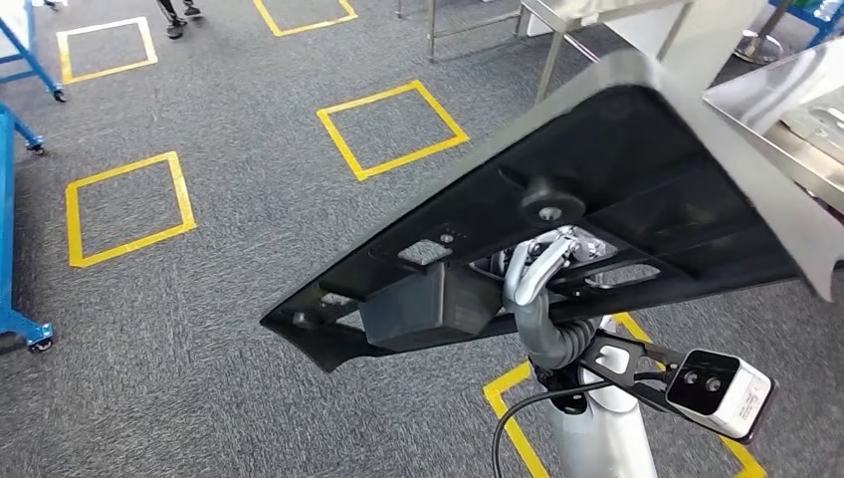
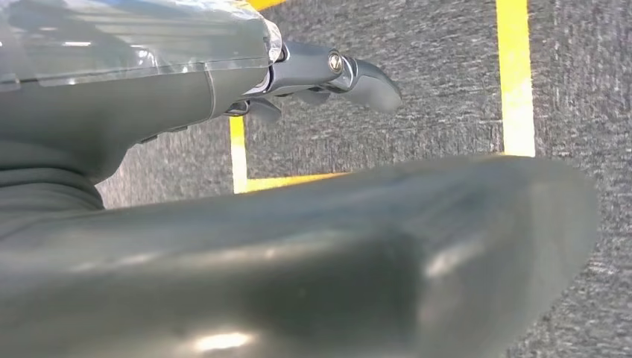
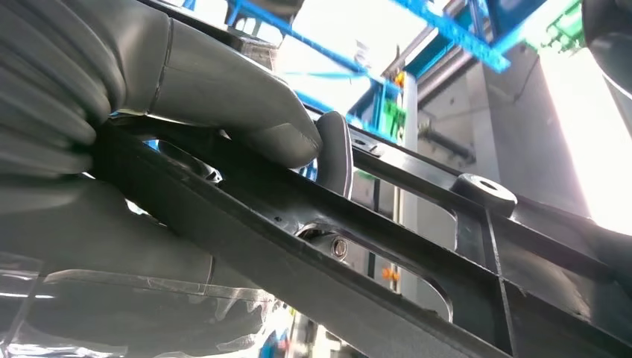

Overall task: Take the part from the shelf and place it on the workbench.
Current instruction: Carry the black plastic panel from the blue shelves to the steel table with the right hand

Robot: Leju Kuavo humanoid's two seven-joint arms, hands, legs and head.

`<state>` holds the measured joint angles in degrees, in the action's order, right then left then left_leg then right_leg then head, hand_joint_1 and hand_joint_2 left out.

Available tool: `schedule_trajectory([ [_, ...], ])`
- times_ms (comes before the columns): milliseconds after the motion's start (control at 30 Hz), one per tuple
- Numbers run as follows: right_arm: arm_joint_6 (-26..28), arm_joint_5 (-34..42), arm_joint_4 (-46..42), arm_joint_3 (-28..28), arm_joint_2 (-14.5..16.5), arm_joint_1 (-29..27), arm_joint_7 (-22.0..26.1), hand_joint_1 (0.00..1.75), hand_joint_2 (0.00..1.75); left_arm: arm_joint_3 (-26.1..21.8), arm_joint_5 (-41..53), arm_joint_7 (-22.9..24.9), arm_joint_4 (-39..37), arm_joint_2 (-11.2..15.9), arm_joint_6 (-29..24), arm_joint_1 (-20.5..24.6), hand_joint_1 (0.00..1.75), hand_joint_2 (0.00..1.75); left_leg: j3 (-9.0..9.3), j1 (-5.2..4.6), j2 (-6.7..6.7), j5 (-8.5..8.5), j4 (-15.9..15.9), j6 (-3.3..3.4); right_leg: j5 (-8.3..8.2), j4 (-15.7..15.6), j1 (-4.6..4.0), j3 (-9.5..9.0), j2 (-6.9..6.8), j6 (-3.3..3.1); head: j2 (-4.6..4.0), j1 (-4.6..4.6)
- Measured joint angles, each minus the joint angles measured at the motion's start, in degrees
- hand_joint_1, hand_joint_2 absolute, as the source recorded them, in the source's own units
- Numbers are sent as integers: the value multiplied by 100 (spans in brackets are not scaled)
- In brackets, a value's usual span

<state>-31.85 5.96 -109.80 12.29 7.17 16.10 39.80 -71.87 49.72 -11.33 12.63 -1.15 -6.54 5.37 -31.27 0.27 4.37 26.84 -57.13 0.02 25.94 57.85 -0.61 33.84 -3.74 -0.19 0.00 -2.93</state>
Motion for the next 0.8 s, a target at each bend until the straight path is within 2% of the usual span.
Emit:
schedule_trajectory([
  [67,14,12,7,4,-1,0,0,171,175,-1,-14,-1,1,-3,8,7,0,0,14,-8,93,22,5,-55,-18,-17,-3,12,123,-53,0,0],
  [100,13,13,8,6,-1,1,0,171,175,-1,-20,-1,1,-4,12,16,0,0,13,-1,72,62,-29,-83,-33,-43,14,1,181,-82,0,0],
  [133,13,14,8,14,-1,5,0,171,175,-2,-24,-2,1,-9,15,24,0,0,-31,7,-5,156,-155,-107,-50,-68,33,-15,233,-116,0,-1],
  [167,13,13,8,25,-1,10,0,171,175,-2,-25,-4,1,-13,16,26,0,0,-137,18,-119,308,-406,-128,-63,-91,53,-32,285,-145,0,-1],
  [233,16,10,8,47,0,16,0,171,175,-4,-24,-13,0,-22,18,13,0,0,-513,36,-334,689,-1210,-156,-65,-94,53,-40,396,-174,0,-1],
  [267,17,11,8,51,0,14,0,171,175,-6,-24,-18,0,-22,19,2,0,0,-696,40,-373,798,-1562,-166,-64,-91,51,-42,465,-177,0,-1],
  [300,17,13,8,52,0,11,0,171,175,-9,-25,-26,0,-22,22,-6,0,0,-800,42,-390,797,-1735,-171,-63,-87,49,-47,537,-178,0,-1],
  [333,18,16,8,52,0,9,0,171,175,-14,-26,-38,0,-22,27,-9,0,0,-787,44,-399,670,-1659,-171,-60,-82,50,-58,608,-173,0,-1],
  [367,18,21,8,52,0,9,0,171,175,-20,-26,-50,0,-21,32,-8,0,0,-661,51,-431,448,-1347,-168,-52,-75,54,-73,678,-162,0,-1],
  [400,18,25,8,52,0,11,0,171,175,-25,-28,-62,0,-19,37,-5,0,0,-476,65,-514,211,-913,-164,-41,-61,60,-84,741,-145,0,-1],
  [433,19,28,8,52,0,15,0,171,175,-31,-30,-72,0,-17,39,-2,0,0,-294,78,-628,47,-502,-158,-25,-35,56,-82,803,-120,0,0],
  [467,22,31,8,52,0,19,0,171,175,-36,-32,-78,1,-15,39,0,0,0,-169,87,-726,-45,-222,-148,-17,-12,56,-68,861,-89,0,0],
  [500,28,32,7,53,0,21,0,171,175,-41,-34,-83,1,-12,38,1,0,0,-111,88,-787,-59,-90,-130,-17,3,60,-43,914,-57,0,-1],
  [567,47,39,4,54,0,20,0,171,175,-48,-38,-86,2,-5,35,8,0,0,-101,80,-733,-51,-66,-68,-34,6,73,0,1014,14,0,-1],
  [600,57,46,-3,54,-1,18,0,171,175,-50,-40,-86,2,-3,35,17,0,0,-98,81,-677,-65,-49,-28,-16,30,75,19,976,45,0,-1],
  [667,68,63,-20,55,-2,25,1,171,175,-58,-44,-83,2,0,35,27,0,0,-90,87,-560,-90,-8,45,191,349,67,171,721,95,0,-1],
  [700,70,72,-25,55,-3,25,1,171,175,-67,-44,-78,2,2,35,22,0,0,-89,79,-498,-91,-2,68,376,688,74,330,559,112,0,0],
  [733,70,78,-26,56,-4,23,1,171,175,-75,-41,-67,2,4,35,11,0,0,-93,70,-434,-86,-2,83,565,1093,84,527,467,129,0,0],
  [767,70,81,-26,56,-5,12,1,171,175,-84,-38,-48,2,7,35,1,0,0,-95,63,-366,-81,-2,90,696,1453,96,706,430,143,0,1],
  [800,70,81,-25,56,-8,1,1,171,175,-88,-34,-27,2,9,35,-4,0,0,-96,58,-299,-75,-3,93,729,1655,104,810,415,152,0,1],
])
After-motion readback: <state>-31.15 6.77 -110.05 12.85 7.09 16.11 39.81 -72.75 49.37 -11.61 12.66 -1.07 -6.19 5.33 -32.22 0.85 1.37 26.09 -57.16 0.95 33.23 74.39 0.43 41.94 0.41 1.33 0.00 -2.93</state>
